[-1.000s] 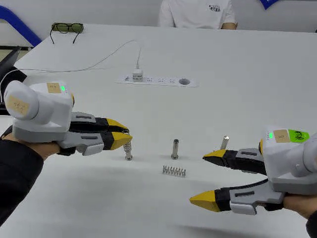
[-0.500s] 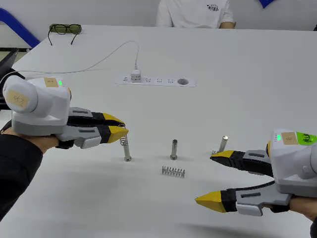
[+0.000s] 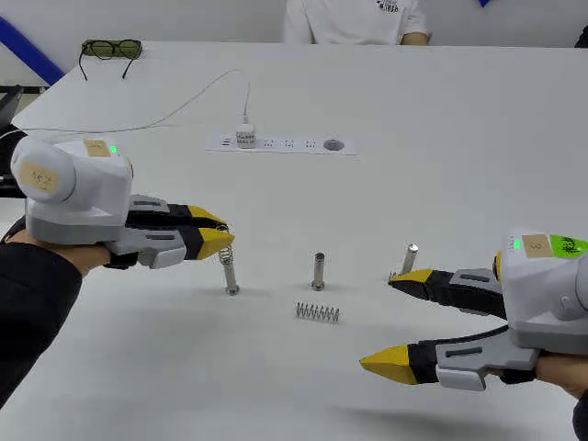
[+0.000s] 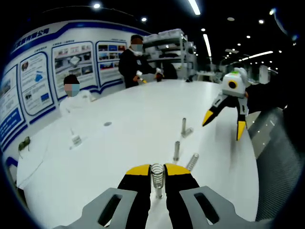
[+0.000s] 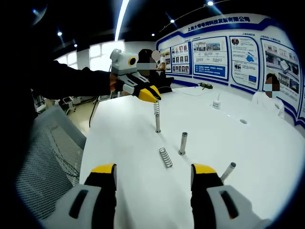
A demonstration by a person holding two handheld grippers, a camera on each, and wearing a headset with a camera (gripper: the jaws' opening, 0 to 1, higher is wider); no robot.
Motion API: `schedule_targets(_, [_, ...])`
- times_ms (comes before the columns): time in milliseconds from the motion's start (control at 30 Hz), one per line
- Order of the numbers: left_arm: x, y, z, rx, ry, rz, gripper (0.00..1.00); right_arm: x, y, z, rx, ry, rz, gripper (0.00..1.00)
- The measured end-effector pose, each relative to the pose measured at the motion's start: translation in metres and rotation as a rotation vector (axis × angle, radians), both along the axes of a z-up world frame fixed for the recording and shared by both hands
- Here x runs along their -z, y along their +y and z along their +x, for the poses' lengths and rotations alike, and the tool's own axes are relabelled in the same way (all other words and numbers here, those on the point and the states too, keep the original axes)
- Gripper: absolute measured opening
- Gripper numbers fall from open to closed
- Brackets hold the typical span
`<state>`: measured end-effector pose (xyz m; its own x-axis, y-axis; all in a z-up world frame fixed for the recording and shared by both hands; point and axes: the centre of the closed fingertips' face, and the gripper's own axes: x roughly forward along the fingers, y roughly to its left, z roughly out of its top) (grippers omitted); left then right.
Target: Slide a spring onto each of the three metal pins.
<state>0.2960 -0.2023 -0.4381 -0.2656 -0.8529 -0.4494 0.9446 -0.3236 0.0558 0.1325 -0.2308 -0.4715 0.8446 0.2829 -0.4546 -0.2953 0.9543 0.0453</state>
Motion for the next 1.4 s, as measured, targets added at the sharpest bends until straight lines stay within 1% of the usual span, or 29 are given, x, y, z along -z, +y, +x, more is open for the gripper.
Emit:
schedule_targets(267, [0.007,-0.001,-0.001,0.009,-0.008,0.016,0.09,0.001,-0.001,-0.001,0.005,0.002,-0.001,0.64])
schedule_targets(500, [0.015,0.0,-0.001,0.007,-0.005,0.029,0.09,0.001,0.0,0.0,0.002,0.006,-0.002,0.64])
schedule_targets(933, [0.031,0.0,0.0,-0.003,-0.002,0.044,0.1,0.003,0.001,0.0,0.002,0.013,0.001,0.64])
schedule_targets(1200, [0.038,0.0,0.0,-0.007,-0.005,0.05,0.1,0.005,0.0,0.0,0.001,0.017,0.004,0.64])
schedule_targets(1400, [0.043,0.0,0.0,-0.014,-0.002,0.052,0.1,0.006,0.002,-0.001,-0.003,0.021,0.006,0.64])
